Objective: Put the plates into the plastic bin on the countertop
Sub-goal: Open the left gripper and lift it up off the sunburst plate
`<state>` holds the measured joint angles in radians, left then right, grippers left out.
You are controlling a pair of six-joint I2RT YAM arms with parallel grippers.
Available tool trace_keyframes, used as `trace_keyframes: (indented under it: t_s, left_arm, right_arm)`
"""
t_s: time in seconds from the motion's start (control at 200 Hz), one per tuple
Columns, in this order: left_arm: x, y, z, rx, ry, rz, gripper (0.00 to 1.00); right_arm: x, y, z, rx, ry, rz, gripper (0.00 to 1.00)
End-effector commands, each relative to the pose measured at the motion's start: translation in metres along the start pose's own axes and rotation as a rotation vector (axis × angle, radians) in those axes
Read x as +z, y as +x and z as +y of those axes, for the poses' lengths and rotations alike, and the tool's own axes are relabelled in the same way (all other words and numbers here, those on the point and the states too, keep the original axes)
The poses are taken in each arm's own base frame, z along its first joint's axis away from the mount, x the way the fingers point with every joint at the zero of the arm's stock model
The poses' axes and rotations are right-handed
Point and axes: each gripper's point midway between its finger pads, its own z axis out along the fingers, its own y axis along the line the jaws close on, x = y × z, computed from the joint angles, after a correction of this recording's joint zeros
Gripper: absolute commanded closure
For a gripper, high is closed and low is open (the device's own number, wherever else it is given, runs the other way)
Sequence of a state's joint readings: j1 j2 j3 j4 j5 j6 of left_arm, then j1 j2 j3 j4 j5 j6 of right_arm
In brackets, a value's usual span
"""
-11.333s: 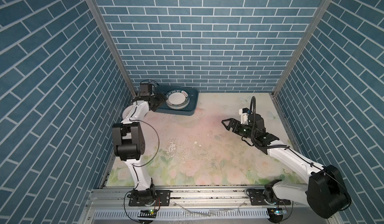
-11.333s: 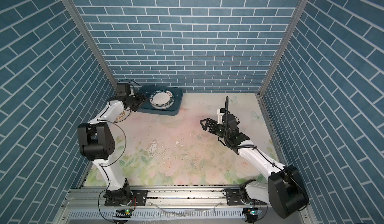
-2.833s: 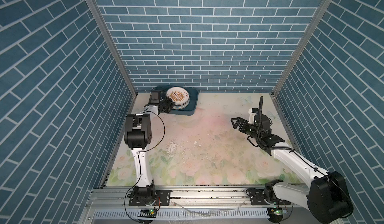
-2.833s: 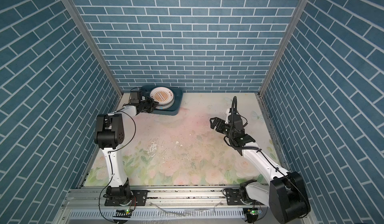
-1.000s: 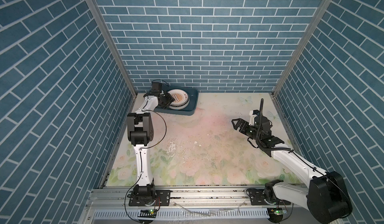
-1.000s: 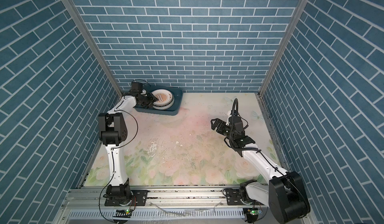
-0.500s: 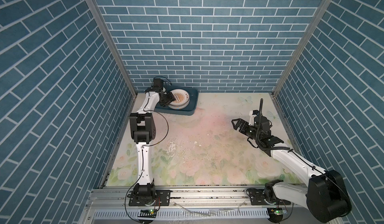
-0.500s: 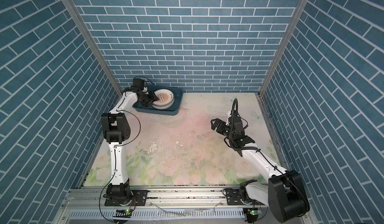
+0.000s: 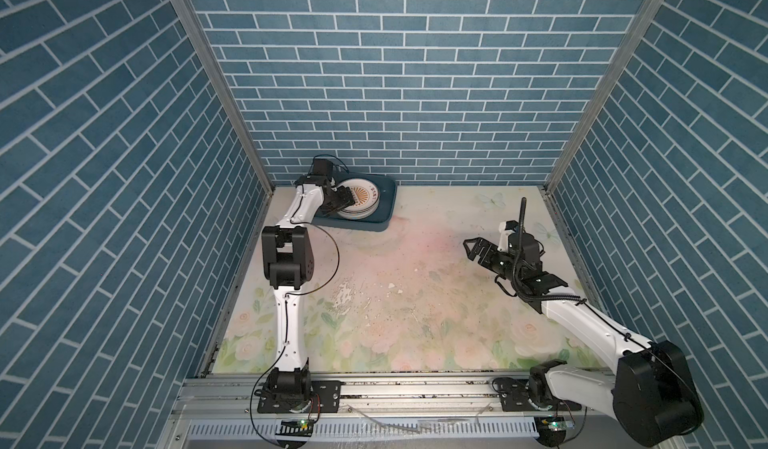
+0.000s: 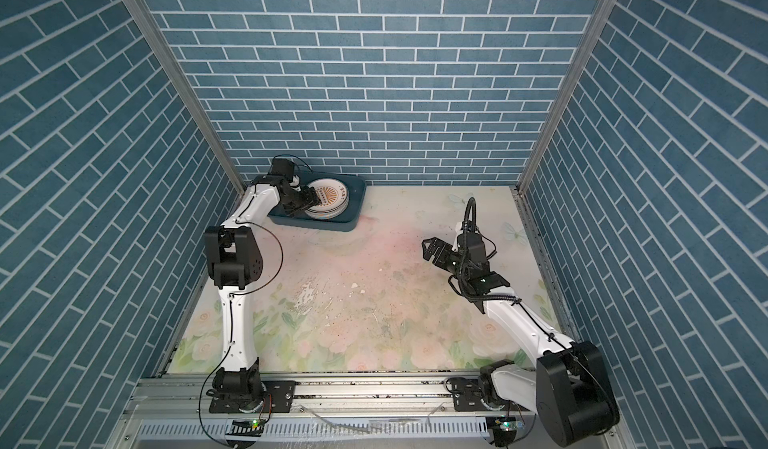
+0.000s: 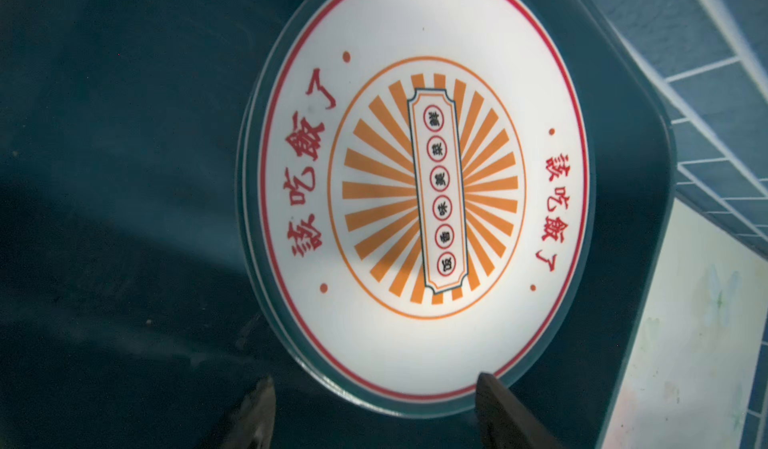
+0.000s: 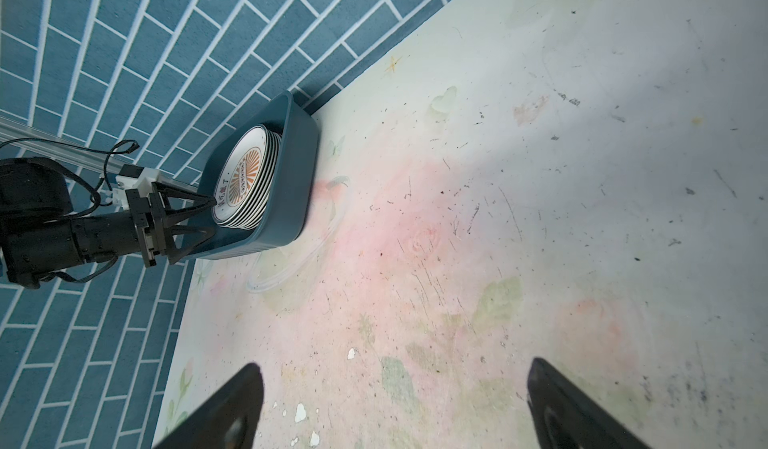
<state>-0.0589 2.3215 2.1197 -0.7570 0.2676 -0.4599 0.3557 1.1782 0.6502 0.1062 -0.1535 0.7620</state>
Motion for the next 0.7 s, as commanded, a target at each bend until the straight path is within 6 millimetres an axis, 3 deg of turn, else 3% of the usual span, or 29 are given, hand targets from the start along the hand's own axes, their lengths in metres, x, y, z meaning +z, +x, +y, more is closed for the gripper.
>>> trace_keyframes:
  t_s: [0.0,0.235,0.525,0.695]
  left_arm:
    - [-0.041,-0.017,-0.021,0.081,0.001,-0.115,0.20]
    - [-0.092,-0.018,-0.031,0.148,0.016,-0.216,0.01]
    - [-0.162,-0.001,-0.038,0.206,0.066,-0.375,0.00]
    - [-0.199,0.024,-0.028,0.201,0.077,-0.461,0.00]
  right_arm:
    - [-0.005,0.000,0.000,0.020,-0.008,-0.011,0.02]
    - [-0.009,-0.005,0.011,0.026,-0.048,-0.012,0.02]
    - [-0.025,-0.004,0.016,0.037,-0.062,-0.013,0.01]
    - [-0.046,-0.005,0.016,0.013,-0.050,-0.032,0.01]
